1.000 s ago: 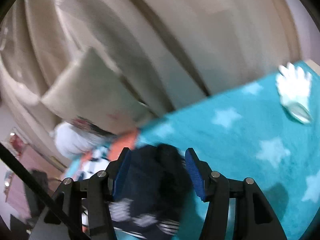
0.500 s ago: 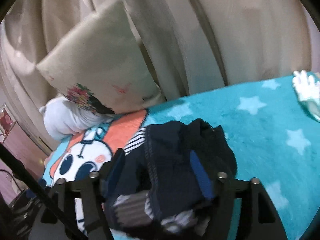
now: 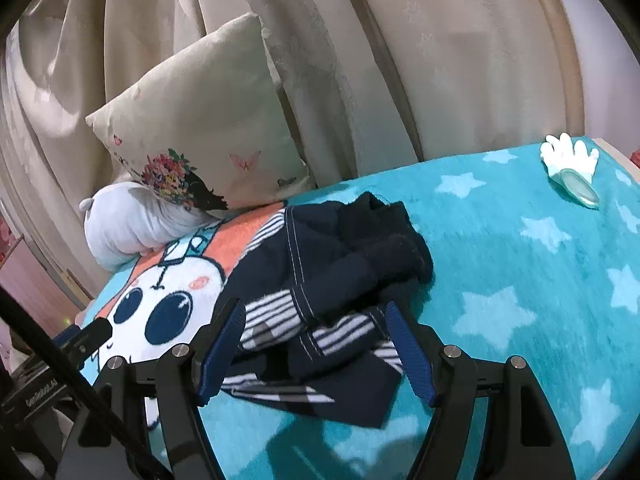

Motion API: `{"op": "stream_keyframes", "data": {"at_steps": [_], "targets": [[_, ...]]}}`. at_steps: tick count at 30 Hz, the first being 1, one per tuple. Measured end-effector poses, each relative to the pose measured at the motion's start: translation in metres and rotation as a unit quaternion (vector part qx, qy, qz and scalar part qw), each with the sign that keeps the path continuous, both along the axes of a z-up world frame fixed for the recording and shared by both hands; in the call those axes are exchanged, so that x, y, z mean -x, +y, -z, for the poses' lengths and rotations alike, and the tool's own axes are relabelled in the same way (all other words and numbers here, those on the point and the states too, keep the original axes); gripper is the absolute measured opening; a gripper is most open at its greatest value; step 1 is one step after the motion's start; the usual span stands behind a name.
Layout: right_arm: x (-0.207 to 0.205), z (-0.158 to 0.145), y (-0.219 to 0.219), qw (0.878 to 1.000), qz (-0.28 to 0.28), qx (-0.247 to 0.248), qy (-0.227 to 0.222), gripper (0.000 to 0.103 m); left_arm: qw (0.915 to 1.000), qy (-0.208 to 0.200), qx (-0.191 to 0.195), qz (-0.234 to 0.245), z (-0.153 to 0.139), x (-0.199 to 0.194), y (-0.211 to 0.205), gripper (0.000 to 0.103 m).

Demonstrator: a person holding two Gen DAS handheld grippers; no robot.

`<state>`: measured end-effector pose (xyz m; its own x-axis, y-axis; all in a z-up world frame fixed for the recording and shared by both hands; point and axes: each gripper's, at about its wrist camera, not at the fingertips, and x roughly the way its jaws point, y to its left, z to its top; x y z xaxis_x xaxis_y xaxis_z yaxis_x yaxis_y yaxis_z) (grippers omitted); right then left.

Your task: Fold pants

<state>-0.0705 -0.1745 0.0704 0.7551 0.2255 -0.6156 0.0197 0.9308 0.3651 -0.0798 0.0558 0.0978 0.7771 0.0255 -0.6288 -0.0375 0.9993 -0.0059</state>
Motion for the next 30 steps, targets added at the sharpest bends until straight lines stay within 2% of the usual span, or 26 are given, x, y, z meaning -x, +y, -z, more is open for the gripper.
{"op": "stream_keyframes", "data": {"at_steps": [26, 30], "targets": [[-0.003, 0.018, -0.004, 1.000, -0.005, -0.008, 0.026, 0.077, 0.9992, 0.032, -0.021, 0.013, 0.019, -0.010, -0.014, 0.089], [-0.004, 0.020, -0.008, 1.000, -0.004, -0.013, 0.027, 0.077, 0.9994, 0.024, -0.023, 0.011, 0.019, -0.010, -0.016, 0.089]]}}
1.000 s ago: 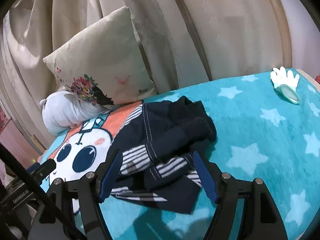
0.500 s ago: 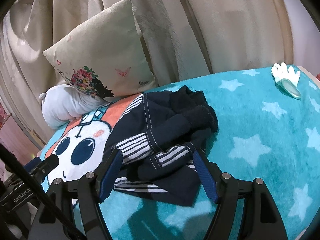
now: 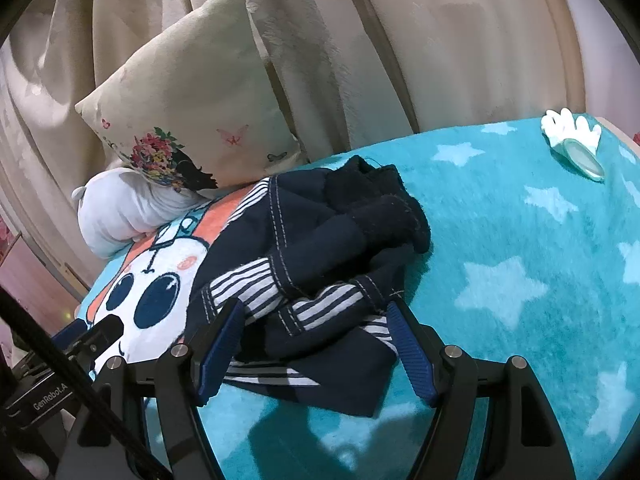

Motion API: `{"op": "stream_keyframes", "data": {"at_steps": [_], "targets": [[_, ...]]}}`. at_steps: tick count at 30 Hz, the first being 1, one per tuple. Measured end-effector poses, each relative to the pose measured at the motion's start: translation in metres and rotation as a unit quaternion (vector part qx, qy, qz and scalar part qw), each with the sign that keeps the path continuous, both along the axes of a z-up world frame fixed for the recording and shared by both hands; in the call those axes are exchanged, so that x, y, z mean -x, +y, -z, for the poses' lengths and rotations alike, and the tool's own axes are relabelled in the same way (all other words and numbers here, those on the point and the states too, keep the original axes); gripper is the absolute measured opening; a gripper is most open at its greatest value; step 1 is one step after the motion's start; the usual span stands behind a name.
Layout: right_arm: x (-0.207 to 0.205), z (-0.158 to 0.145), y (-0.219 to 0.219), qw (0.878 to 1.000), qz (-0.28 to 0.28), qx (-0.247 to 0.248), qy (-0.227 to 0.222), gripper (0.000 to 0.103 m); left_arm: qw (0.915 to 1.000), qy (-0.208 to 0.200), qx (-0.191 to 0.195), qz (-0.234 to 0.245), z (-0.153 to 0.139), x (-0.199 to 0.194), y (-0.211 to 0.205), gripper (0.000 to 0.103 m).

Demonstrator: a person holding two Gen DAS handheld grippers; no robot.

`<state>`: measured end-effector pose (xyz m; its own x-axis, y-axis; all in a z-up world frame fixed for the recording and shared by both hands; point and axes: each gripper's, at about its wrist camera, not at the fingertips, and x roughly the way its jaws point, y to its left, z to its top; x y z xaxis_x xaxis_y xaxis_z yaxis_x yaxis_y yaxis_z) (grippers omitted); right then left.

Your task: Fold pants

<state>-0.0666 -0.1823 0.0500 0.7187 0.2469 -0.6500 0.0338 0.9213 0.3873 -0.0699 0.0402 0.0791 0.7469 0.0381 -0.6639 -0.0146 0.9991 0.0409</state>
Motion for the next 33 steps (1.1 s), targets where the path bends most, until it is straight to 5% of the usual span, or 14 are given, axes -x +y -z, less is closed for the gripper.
{"op": "stream_keyframes", "data": {"at_steps": [5, 14, 33], "targets": [[0.004, -0.005, 0.000, 1.000, 0.000, 0.011, -0.013, 0.077, 0.9994, -0.031, -0.005, -0.012, -0.011, 0.004, -0.003, 0.089], [0.014, -0.011, -0.008, 0.998, 0.028, 0.063, -0.013, 0.077, 0.9992, 0.009, 0.004, 0.039, 0.000, -0.007, -0.025, 0.094], [0.013, -0.010, 0.003, 0.994, 0.017, 0.110, -0.001, 0.079, 0.9974, 0.048, -0.009, 0.053, 0.017, -0.003, -0.042, 0.094]]}}
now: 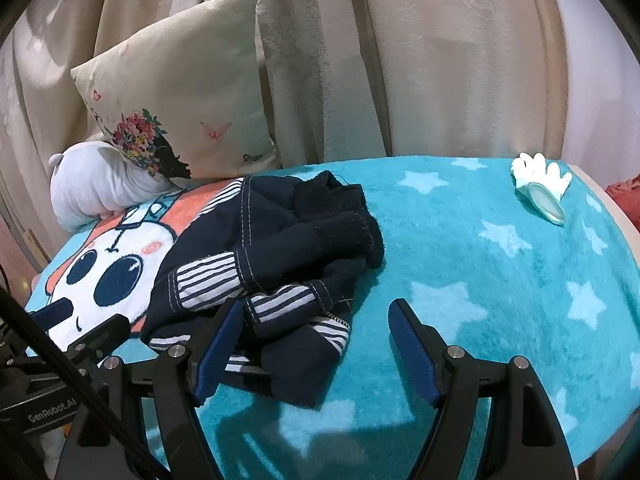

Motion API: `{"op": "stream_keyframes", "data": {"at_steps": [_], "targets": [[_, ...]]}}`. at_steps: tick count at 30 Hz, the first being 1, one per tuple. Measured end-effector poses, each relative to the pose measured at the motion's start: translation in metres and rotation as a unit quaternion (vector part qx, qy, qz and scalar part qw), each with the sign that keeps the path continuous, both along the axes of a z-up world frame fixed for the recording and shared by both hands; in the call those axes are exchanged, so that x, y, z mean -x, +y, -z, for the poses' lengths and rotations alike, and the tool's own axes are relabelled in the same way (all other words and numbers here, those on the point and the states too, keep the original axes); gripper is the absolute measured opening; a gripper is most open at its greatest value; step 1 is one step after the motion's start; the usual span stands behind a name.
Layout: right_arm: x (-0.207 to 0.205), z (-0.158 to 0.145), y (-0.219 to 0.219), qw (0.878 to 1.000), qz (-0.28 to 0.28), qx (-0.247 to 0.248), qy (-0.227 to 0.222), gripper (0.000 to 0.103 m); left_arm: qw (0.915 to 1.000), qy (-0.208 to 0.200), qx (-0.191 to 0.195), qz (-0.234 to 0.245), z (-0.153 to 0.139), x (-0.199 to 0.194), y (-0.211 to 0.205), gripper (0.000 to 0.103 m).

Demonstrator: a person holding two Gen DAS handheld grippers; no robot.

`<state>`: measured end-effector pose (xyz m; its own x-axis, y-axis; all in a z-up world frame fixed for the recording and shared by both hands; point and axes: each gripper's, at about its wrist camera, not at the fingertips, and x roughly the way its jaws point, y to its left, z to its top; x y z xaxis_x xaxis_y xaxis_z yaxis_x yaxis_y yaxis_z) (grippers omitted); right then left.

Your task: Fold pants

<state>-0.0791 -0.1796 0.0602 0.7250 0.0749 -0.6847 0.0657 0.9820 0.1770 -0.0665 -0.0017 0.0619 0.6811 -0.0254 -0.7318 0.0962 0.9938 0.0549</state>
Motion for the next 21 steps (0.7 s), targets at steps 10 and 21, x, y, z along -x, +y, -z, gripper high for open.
{"op": "stream_keyframes", "data": {"at_steps": [10, 21], "targets": [[-0.0028, 0.0026, 0.0006, 1.000, -0.001, 0.003, 0.007, 0.080, 0.9998, 0.016, 0.014, 0.001, 0.0042, -0.0027, 0.0026, 0.094], [-0.0029, 0.0044, 0.0028, 1.000, -0.004, 0.008, 0.010, 0.081, 0.9997, 0.020, 0.016, -0.001, 0.0070, -0.0039, 0.0031, 0.094]]}}
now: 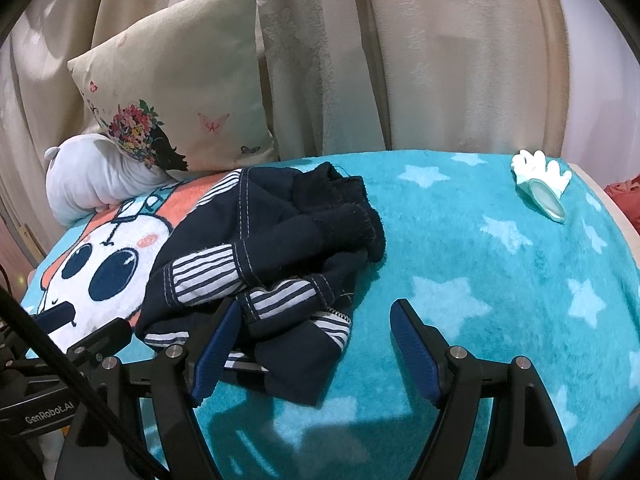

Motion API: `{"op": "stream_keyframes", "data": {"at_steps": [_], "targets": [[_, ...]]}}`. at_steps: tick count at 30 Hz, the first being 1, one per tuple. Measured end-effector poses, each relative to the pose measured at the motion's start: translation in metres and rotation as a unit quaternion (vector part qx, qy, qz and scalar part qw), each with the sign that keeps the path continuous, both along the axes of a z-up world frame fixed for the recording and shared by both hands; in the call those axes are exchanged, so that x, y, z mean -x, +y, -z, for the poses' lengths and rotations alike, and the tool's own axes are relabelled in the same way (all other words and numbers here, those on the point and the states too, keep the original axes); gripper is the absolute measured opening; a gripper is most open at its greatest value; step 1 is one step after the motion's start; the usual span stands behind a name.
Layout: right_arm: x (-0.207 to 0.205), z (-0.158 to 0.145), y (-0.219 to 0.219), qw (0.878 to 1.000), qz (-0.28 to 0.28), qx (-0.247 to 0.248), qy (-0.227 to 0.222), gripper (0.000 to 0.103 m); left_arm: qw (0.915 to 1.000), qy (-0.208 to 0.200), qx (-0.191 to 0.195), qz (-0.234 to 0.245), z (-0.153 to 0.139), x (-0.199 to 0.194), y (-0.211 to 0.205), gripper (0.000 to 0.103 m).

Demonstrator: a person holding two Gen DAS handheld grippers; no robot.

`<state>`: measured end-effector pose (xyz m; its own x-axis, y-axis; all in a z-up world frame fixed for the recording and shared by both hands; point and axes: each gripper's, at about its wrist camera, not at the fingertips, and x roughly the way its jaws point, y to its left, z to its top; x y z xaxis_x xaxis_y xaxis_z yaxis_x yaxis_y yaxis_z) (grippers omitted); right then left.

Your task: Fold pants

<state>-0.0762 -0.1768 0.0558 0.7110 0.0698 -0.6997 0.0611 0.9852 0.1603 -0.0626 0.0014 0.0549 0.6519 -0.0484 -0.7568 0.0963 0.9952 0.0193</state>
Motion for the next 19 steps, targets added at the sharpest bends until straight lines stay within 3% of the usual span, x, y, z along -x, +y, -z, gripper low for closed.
{"op": "stream_keyframes", "data": {"at_steps": [19], "targets": [[0.0014, 0.0005, 0.0096, 1.000, -0.002, 0.003, 0.000, 0.081, 0.9999, 0.002, 0.000, -0.012, 0.0040, 0.0014, 0.0059, 0.094]]}}
